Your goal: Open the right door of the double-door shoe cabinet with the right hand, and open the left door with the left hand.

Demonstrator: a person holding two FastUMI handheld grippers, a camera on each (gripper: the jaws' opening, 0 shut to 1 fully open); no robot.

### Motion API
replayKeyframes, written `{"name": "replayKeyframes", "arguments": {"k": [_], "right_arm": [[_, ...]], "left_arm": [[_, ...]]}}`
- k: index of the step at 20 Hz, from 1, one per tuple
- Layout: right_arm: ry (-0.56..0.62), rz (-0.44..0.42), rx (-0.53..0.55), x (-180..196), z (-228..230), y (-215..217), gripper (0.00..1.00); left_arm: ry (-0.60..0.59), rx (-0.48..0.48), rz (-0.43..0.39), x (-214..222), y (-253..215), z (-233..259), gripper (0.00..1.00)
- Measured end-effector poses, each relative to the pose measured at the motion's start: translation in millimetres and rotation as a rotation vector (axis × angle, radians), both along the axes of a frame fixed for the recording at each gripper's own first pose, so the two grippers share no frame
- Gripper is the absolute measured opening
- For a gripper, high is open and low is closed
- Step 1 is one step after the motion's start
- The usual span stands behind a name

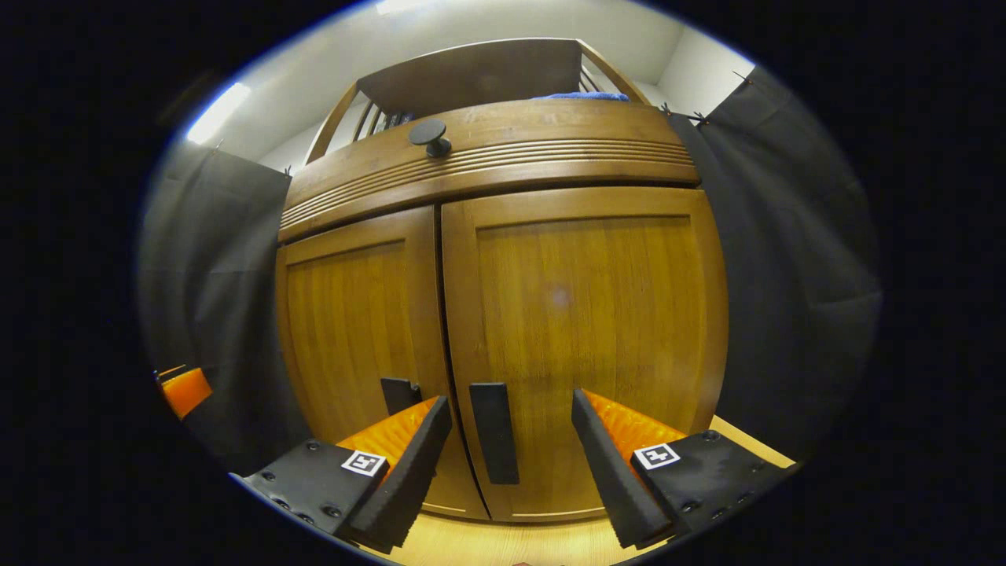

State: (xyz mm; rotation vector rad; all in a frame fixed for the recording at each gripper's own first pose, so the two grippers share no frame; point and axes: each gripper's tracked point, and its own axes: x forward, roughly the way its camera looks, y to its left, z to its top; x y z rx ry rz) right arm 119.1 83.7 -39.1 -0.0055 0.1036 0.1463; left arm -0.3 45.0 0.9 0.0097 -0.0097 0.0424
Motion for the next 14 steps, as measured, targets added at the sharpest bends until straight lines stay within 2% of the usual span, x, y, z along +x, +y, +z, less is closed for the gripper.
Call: {"name": "replayKeyframes", "arguments": {"k": [1,7,8,9,11,12,14], "right_arm": [[0.0,-0.001,-0.01,5.2,-3.7,1.5,0.99],[0.017,-0.029,-0.051,32.5,-22.6,3.3,0.99],[0.021,-0.035,-0.054,36.1,-25.7,3.1,0.99],[0.028,-0.04,-0.059,38.3,-29.6,2.7,0.99],[0.041,-0.05,-0.071,40.8,-37.2,2.5,0.99],[0.046,-0.055,-0.076,43.9,-40.5,2.7,0.93],[0.057,-0.066,-0.075,48.8,-46.6,2.8,0.92]], "left_arm": [[0.003,-0.001,0.008,-0.4,3.3,-0.6,0.98],[-0.003,0.012,0.043,-4.8,18.4,3.4,0.98],[-0.004,0.014,0.048,-4.2,19.7,4.5,0.95],[-0.005,0.015,0.053,-4.5,22.0,3.9,0.98],[-0.004,0.012,0.061,-5.7,24.8,3.1,0.98],[-0.003,0.01,0.065,-4.8,25.2,2.6,0.91],[-0.002,0.009,0.073,-3.9,28.1,2.6,0.94]]}}
